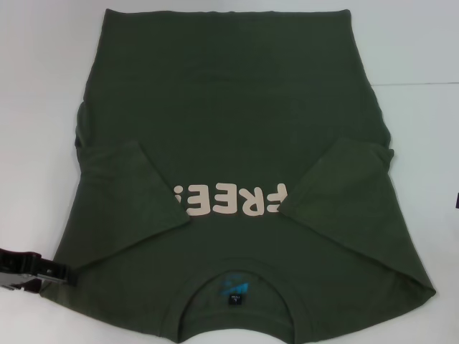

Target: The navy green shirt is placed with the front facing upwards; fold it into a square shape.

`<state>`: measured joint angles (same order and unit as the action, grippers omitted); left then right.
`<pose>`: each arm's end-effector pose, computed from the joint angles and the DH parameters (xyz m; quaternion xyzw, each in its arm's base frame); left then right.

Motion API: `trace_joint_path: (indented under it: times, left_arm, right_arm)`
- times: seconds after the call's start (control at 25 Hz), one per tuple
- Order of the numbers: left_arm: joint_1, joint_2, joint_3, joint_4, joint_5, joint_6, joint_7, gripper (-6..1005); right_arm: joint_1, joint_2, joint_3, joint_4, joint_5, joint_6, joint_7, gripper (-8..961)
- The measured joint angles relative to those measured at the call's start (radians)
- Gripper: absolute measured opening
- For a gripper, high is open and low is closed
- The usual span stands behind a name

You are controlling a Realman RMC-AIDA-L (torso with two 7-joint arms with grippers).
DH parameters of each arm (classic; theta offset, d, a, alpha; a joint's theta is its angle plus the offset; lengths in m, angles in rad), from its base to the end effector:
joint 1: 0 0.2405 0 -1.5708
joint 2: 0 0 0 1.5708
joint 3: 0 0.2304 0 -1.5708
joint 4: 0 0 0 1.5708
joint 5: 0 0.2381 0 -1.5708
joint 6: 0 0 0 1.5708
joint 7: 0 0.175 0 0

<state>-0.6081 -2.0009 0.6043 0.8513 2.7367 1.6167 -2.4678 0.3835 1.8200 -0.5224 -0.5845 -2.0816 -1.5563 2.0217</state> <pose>-0.3265 0.3428 0.0455 -0.7485 -0.6467 0.0554 0.1359 0.3636 0.3224 0.1003 -0.7663 0.5712 0.2268 0.1873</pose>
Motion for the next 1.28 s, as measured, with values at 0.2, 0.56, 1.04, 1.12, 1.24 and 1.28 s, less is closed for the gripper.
trace_joint_path:
  times: [0.2,0.56,1.04,1.12,1.24,1.28]
  left_arm:
    - [-0.007,0.001,0.000,-0.019,-0.003,0.001,0.000,844]
    - [-0.029,0.002,-0.004,-0.049,-0.010,0.012,0.003,843]
    - [-0.055,0.000,-0.009,-0.078,-0.011,0.003,0.000,843]
    - [-0.057,-0.001,-0.008,-0.079,-0.011,0.002,-0.001,843]
    - [-0.061,-0.002,-0.005,-0.089,-0.011,0.001,-0.002,843]
    - [-0.062,-0.002,-0.005,-0.091,-0.011,0.001,-0.002,843]
  right_arm:
    - [0.000,0.000,0.000,0.000,0.000,-0.001,0.000,940]
    - [0.000,0.000,0.001,0.000,-0.003,0.000,0.000,940]
    - [0.000,0.001,0.002,0.000,-0.005,0.005,0.000,939]
    - [0.000,0.001,0.002,0.000,-0.005,0.005,0.000,939]
    - [0.000,0.001,0.004,0.000,-0.005,0.006,0.000,939]
    - [0.000,0.001,0.004,0.000,-0.005,0.006,0.000,939]
